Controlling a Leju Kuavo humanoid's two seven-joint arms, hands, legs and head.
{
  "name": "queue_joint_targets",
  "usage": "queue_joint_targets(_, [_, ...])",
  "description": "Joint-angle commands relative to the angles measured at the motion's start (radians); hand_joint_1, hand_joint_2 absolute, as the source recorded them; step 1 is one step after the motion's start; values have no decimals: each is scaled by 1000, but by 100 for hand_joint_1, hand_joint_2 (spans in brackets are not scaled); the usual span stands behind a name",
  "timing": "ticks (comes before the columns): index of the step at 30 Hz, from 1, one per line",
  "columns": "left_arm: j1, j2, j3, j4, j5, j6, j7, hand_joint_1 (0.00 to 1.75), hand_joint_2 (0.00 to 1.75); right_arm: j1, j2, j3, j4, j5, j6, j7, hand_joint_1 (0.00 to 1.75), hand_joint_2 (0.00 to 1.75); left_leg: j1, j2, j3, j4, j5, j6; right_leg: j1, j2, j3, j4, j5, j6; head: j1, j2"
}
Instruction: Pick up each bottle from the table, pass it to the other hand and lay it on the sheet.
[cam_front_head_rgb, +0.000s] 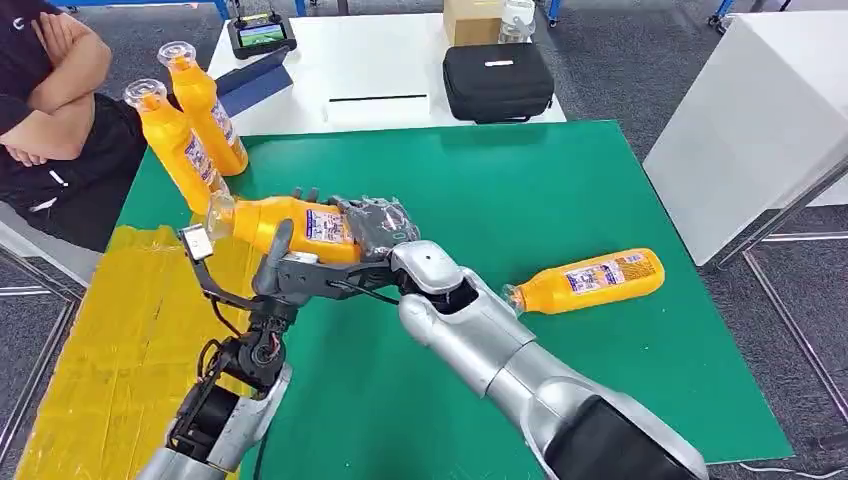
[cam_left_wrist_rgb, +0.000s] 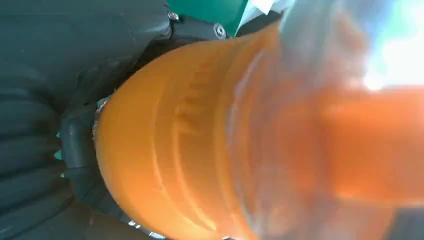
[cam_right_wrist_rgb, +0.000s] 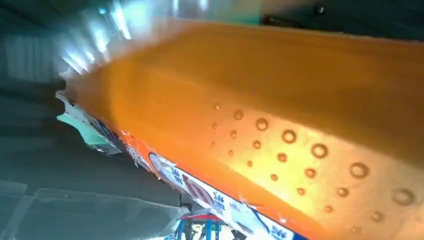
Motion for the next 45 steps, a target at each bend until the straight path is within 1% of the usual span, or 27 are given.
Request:
queue_joint_targets(1, [-83,-65,-152,-8,-81,58,-24,175,175,13,40,28,5,14,23,-30,175,175,-1,-5,2,1,-1,0,0,-6,4,2,-3,0,0,0])
queue_joint_targets(3, [-83,-65,-152,-8,-81,58,-24,175,175,13,40,28,5,14,23,-30,175,175,0,-4,0,1,0,0,0,-5,2,1,-2,0,0,0])
queue_joint_targets(4, [-80,-66,-147,-14,-97,76,-40,175,175,16,40,26,5,15,25,-32,175,175,-1,-6,5,2,-2,0,-1,-8,7,2,-5,0,0,0])
queue_joint_targets(5, [-78,-66,-143,-18,-104,85,-50,175,175,18,40,26,5,16,26,-34,175,175,0,-5,2,1,-1,0,0,-6,4,1,-3,0,0,0])
queue_joint_targets(8, [-63,-65,-127,-44,-133,116,-82,175,175,35,40,24,3,22,32,-46,175,175,0,-5,3,1,-2,0,0,-6,5,2,-4,0,0,0])
queue_joint_targets(10, [-52,-64,-111,-59,-138,122,-91,175,175,52,40,22,-3,21,43,-60,175,175,0,-3,1,0,0,0,0,-3,2,0,-1,0,0,0])
queue_joint_targets(11, [-48,-64,-95,-70,-140,126,-101,175,175,72,40,26,-21,27,50,-77,175,175,0,-4,4,0,-1,0,0,-5,5,0,-3,0,0,0])
queue_joint_targets(14, [-48,-60,-86,-78,-140,127,-101,175,175,92,40,39,-42,27,57,-80,175,175,0,-2,1,0,0,0,1,-3,2,0,-1,0,0,0])
queue_joint_targets(15, [-48,-60,-86,-78,-140,127,-101,175,175,92,40,39,-42,27,57,-80,175,175,0,-4,4,0,-2,0,0,-5,5,1,-3,0,0,0])
queue_joint_targets(18, [-48,-61,-86,-79,-140,127,-101,175,175,90,40,38,-43,27,57,-80,175,175,0,-3,0,0,0,0,0,-3,1,0,-1,0,0,0])
queue_joint_targets(19, [-48,-62,-87,-78,-140,127,-101,175,175,87,39,37,-43,27,57,-80,175,175,-1,-5,6,1,-2,-1,0,-6,7,2,-4,0,0,0])
queue_joint_targets(20, [-48,-62,-87,-78,-140,127,-101,175,175,87,39,37,-43,27,57,-80,175,175,0,-4,2,0,-1,0,0,-5,3,0,-2,0,0,0])
queue_joint_targets(21, [-48,-62,-87,-78,-140,127,-101,175,175,87,39,37,-43,27,57,-80,175,175,0,-4,3,0,-1,0,0,-5,5,1,-3,0,0,0])
queue_joint_targets(22, [-48,-62,-87,-78,-140,127,-101,175,175,87,39,37,-43,27,57,-80,175,175,0,-3,0,0,0,0,0,-4,2,0,-1,0,0,0])
queue_joint_targets(23, [-47,-66,-77,-82,-142,131,-113,175,175,97,40,41,-49,28,72,-85,175,175,0,-4,3,1,-1,0,0,-5,5,1,-3,0,0,0])
queue_joint_targets(25, [-45,-62,-57,-99,-144,136,-123,175,175,126,40,68,-66,20,92,-94,175,175,1,-3,1,0,0,0,1,-4,3,0,-1,0,0,0])
queue_joint_targets(26, [-43,-59,-45,-110,-149,141,-130,175,175,139,40,78,-72,21,87,-103,152,175,0,-3,1,-1,0,0,0,-4,2,0,-1,0,0,0])
queue_joint_targets(27, [-37,-56,-34,-120,-153,144,-134,175,175,151,40,69,-71,5,84,-122,0,175,1,-3,2,-1,-1,0,1,-4,4,0,-2,0,0,0])
queue_joint_targets(28, [-33,-55,-21,-130,-161,147,-139,175,175,156,38,54,-61,-1,59,-129,0,0,1,-2,1,0,0,0,1,-3,3,0,-1,0,0,0])
queue_joint_targets(29, [-24,-52,-1,-143,-172,157,-150,175,175,159,29,47,-57,12,34,-123,0,0,0,-4,4,-1,-2,-1,1,-5,6,0,-3,-1,0,0])
queue_joint_targets(31, [-15,-48,29,-158,-181,164,-156,175,175,173,8,22,-86,8,22,-134,0,0,1,-3,2,-1,-1,0,1,-4,4,-1,-2,0,0,0])
queue_joint_targets(34, [-21,-50,62,-154,-192,168,-160,175,175,161,-13,-14,-100,24,13,-135,0,0,1,-5,6,0,-2,-1,1,-7,8,0,-4,-1,0,0])
queue_joint_targets(35, [-25,-52,69,-146,-194,167,-160,175,175,153,-14,-33,-90,32,7,-149,0,0,0,-6,4,0,-1,-1,1,-7,6,0,-3,0,-1,0])
queue_joint_targets(37, [-28,-56,72,-140,-197,165,-160,175,175,151,-15,-54,-81,42,-16,-184,0,0,1,-4,1,0,0,0,1,-5,2,0,-1,0,0,0])
queue_joint_targets(41, [-20,-56,68,-140,-201,162,-163,175,175,153,-13,-61,-61,68,-35,-181,0,0,0,-6,2,0,0,0,1,-7,4,0,-2,0,0,0])
queue_joint_targets(44, [-18,-54,65,-142,-201,162,-162,175,175,155,-10,-63,-56,78,-52,-177,0,0,1,-3,1,-1,0,0,1,-4,2,-1,-1,0,0,0])
queue_joint_targets(45, [-14,-51,64,-147,-202,162,-165,175,175,154,-6,-66,-46,84,-56,-175,0,0,1,-5,2,0,-1,-1,1,-5,4,0,-2,0,0,0])
